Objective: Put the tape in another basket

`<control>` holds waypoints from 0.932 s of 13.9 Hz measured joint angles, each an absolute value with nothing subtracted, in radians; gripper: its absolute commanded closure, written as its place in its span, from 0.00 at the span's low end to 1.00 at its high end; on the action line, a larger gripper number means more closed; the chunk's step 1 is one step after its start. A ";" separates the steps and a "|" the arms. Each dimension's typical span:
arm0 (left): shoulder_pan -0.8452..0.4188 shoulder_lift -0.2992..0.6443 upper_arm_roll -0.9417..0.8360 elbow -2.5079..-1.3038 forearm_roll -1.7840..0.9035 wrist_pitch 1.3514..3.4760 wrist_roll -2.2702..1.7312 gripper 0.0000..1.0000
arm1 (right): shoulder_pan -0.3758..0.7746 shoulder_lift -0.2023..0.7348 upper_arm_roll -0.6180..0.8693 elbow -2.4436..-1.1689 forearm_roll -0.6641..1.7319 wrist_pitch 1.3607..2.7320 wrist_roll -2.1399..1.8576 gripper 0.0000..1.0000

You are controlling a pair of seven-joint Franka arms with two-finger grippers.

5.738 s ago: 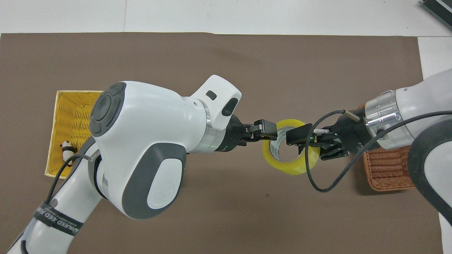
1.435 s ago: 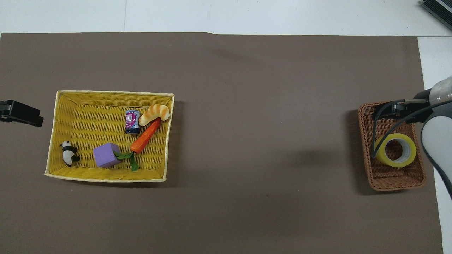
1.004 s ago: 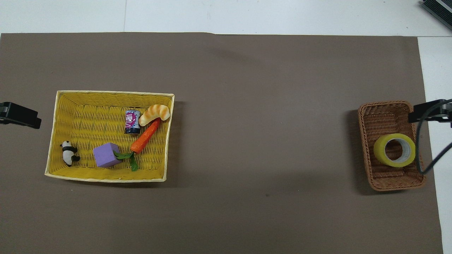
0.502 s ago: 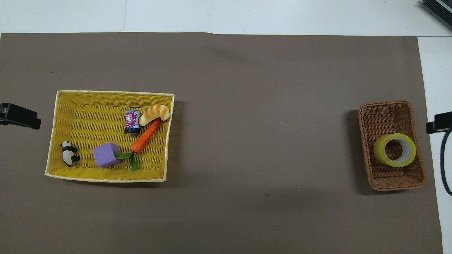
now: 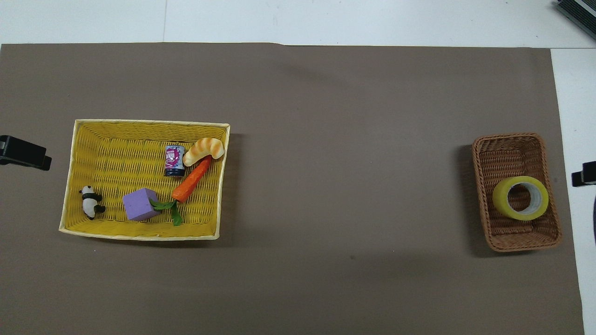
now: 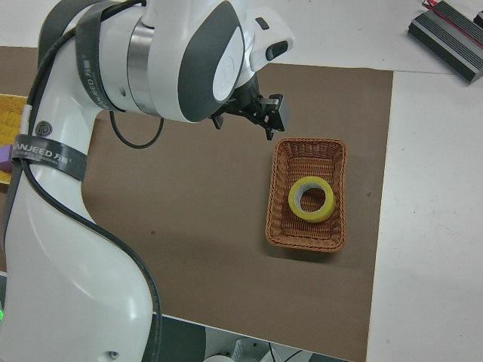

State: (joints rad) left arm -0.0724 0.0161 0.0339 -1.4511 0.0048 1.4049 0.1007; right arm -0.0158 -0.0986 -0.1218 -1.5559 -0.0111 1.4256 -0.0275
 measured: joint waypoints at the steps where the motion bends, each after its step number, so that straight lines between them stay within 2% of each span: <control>1: -0.072 0.016 0.034 -1.451 0.005 1.405 0.101 0.00 | -0.020 -0.098 -0.122 -1.553 -0.027 1.430 -0.051 0.00; 6: -0.072 0.016 0.034 -1.451 0.005 1.405 0.101 0.00 | -0.007 -0.075 -0.096 -1.476 -0.013 1.410 -0.034 0.00; 13: -0.072 0.016 0.034 -1.451 0.005 1.405 0.101 0.00 | -0.010 -0.065 -0.099 -1.472 0.002 1.408 0.004 0.00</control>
State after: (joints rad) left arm -0.0724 0.0160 0.0342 -1.4513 0.0048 1.4049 0.1007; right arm -0.0099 -0.0651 -0.0986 -1.4724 0.0024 1.4083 0.0045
